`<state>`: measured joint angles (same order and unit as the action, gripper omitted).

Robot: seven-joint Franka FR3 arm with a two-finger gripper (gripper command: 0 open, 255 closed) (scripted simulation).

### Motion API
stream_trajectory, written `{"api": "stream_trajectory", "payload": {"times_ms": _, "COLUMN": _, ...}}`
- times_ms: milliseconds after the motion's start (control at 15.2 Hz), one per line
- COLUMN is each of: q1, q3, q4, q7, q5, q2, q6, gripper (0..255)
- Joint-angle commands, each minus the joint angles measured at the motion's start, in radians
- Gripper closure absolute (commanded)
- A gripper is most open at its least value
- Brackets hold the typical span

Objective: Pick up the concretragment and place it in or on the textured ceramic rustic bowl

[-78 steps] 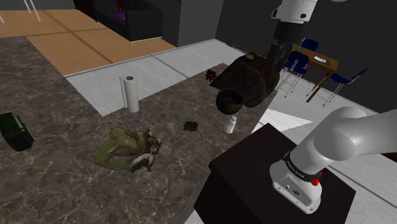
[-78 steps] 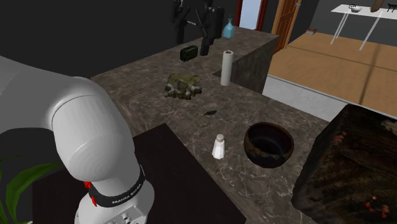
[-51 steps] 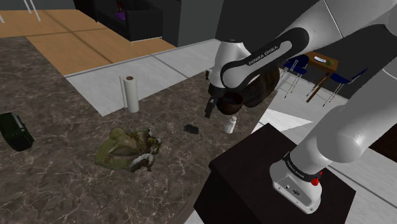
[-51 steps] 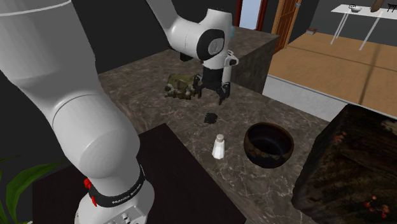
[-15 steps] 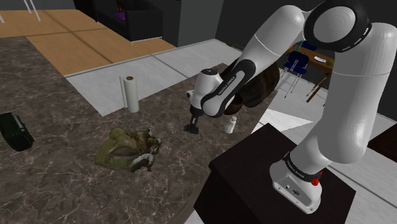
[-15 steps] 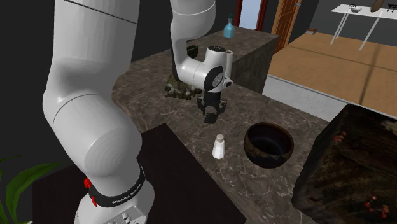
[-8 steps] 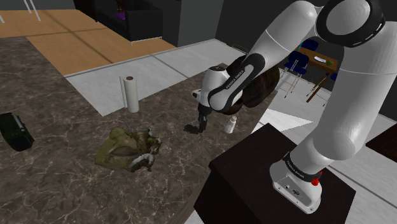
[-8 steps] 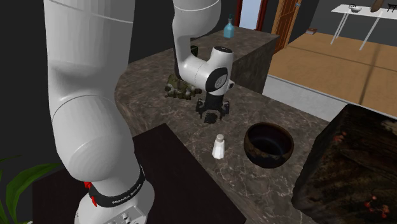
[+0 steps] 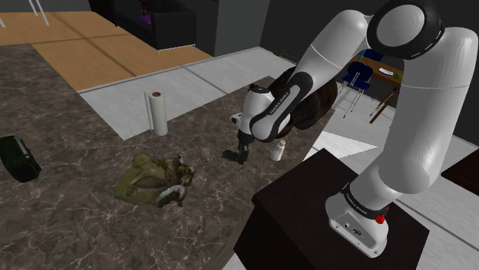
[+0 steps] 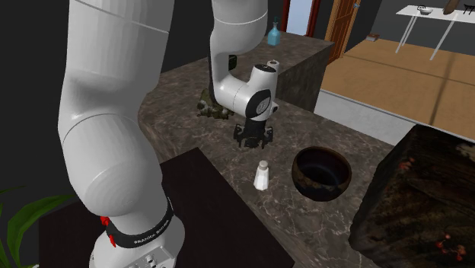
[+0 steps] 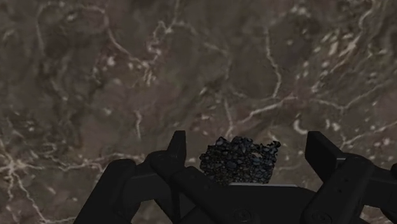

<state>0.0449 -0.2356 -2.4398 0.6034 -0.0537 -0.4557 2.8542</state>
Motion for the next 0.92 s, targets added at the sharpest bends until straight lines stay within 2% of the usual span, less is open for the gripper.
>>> {"api": "stream_trajectory", "payload": {"times_ms": 0, "q1": 0.000, "q3": 0.000, "q4": 0.000, "q7": 0.000, "q5": 0.000, "q2": -0.001, "q6": 0.001, "gripper": 0}}
{"api": "stream_trajectory", "payload": {"times_ms": 198, "q1": 0.000, "q3": 0.000, "q4": 0.000, "q7": 0.000, "q5": 0.000, "q2": -0.001, "q6": 0.001, "gripper": 0}}
{"api": "stream_trajectory", "payload": {"times_ms": 264, "q1": 0.000, "q3": 0.000, "q4": 0.000, "q7": 0.000, "q5": 0.000, "q2": -0.001, "q6": 0.001, "gripper": 255}}
{"api": "stream_trajectory", "payload": {"times_ms": 858, "q1": 0.000, "q3": 0.001, "q4": 0.000, "q7": 0.000, "q5": 0.000, "q2": -0.001, "q6": 0.001, "gripper": 255}}
